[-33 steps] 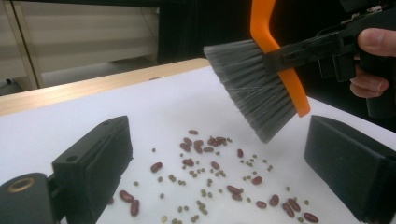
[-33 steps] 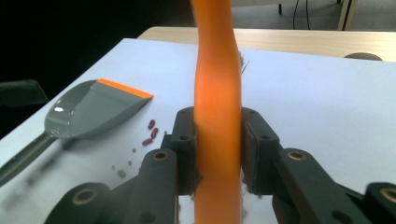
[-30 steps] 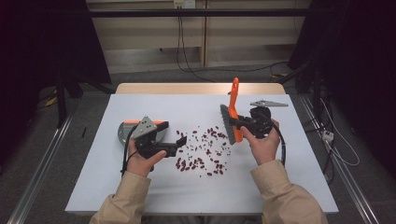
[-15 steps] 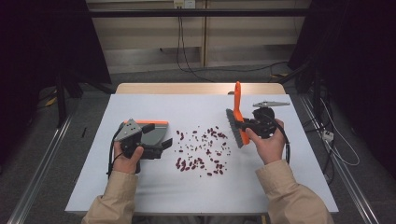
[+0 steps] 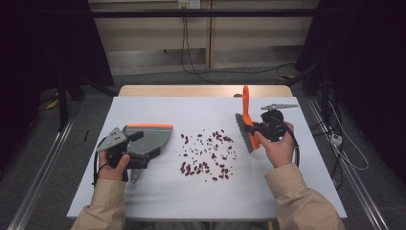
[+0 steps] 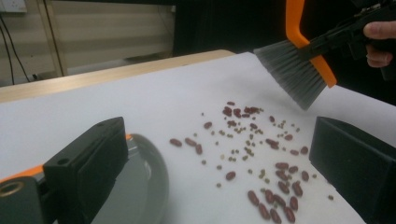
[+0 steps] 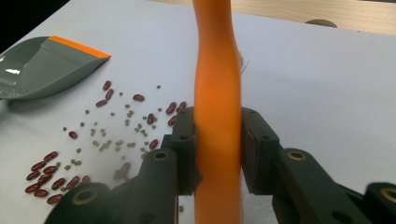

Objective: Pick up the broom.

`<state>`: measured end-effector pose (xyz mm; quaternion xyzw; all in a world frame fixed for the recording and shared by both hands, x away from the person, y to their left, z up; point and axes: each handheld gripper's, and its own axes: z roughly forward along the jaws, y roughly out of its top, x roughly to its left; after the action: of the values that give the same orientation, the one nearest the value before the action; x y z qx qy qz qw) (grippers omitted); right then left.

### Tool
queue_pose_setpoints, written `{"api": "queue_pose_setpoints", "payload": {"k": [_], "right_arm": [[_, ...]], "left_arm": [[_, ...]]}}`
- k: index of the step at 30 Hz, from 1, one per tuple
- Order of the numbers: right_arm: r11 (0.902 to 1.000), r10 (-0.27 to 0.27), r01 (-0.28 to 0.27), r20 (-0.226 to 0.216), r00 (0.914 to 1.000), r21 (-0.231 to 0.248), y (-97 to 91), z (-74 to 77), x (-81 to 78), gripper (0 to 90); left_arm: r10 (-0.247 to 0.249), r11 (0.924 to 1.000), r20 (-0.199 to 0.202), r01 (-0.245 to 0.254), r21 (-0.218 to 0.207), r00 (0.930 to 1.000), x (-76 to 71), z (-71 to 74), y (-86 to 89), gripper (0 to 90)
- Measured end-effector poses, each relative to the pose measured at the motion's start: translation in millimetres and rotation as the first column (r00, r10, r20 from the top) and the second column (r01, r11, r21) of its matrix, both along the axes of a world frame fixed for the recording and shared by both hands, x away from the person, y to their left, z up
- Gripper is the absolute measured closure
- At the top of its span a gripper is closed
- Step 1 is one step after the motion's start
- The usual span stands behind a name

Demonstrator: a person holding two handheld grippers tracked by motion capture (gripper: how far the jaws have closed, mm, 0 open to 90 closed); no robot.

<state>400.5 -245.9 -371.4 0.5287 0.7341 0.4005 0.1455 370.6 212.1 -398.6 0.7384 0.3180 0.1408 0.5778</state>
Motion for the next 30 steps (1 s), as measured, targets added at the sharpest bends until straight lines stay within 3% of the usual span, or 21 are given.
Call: {"api": "queue_pose_setpoints", "payload": {"k": [4, 11, 18, 25, 30], "right_arm": [[0.9997, -0.007, 0.006, -0.014, 0.9999, -0.022, -0.6, -2.9, 2.4, 70.1], [0.9977, -0.024, 0.022, -0.037, 0.999, -0.065, -1.4, -6.5, 8.3, 70.1], [0.9952, -0.044, 0.039, -0.049, 0.9978, -0.09, -0.5, -15.9, 16.5, 70.0], [0.9855, -0.042, 0.039, -0.019, 0.9989, -0.165, 9.9, -25.9, 24.2, 70.6], [0.9856, -0.065, 0.061, -0.02, 0.9977, -0.157, 9.6, -32.4, 29.6, 70.7]], "left_arm": [[0.006, 1.0, -0.014, -0.006, -0.002, 0.9999, -3.3, -5.2, 10.5, 4.0], [0.016, 0.9999, -0.001, -0.016, -0.001, 0.9999, -8.9, -10.4, 21.0, 4.0], [0.019, 0.9998, -0.006, -0.019, -0.006, 0.9998, -11.7, -13.7, 22.6, 4.0], [0.024, 0.9997, -0.007, -0.024, -0.007, 0.9997, -11.5, -15.9, 22.7, 4.0], [0.031, 0.9994, -0.008, -0.032, -0.012, 0.9995, -11.4, -16.0, 24.0, 4.0]]}}
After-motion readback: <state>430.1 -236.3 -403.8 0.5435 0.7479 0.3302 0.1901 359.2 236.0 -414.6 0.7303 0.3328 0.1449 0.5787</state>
